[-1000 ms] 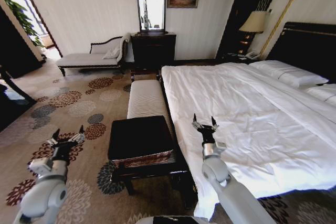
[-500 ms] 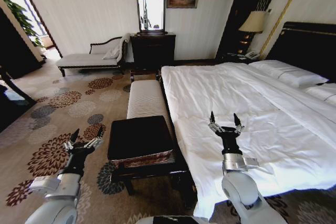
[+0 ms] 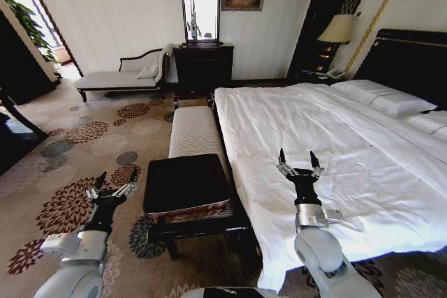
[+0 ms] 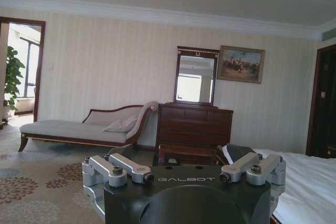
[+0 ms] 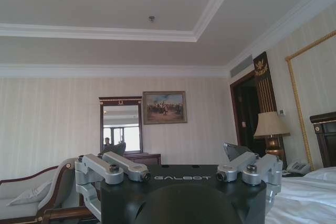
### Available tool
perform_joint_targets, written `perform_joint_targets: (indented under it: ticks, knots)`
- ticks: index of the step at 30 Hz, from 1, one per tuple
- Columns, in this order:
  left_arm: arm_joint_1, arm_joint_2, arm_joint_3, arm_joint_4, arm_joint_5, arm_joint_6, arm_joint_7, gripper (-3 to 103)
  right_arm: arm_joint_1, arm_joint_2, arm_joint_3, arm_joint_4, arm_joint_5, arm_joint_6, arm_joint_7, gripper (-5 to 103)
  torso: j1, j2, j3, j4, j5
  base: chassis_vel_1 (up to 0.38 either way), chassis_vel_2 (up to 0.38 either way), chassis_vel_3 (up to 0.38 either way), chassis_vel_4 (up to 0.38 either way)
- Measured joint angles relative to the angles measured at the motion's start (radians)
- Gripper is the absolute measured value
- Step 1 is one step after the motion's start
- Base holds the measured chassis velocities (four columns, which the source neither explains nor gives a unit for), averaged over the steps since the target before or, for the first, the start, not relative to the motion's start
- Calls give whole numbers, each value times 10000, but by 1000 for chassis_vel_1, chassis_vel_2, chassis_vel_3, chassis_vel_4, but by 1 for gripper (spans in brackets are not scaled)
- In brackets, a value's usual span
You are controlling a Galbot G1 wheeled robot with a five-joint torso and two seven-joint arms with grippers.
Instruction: Fold the clothes on the bed and place them into the basket.
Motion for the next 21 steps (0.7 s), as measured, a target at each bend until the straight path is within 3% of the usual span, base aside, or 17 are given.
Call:
perform_joint_targets:
  ticks: [21]
  knots:
    - [-15, 9, 0, 27, -2, 12, -4, 100, 21, 2, -23, -26, 14, -3, 12, 100, 0, 0, 0, 0, 0, 0, 0, 0, 0]
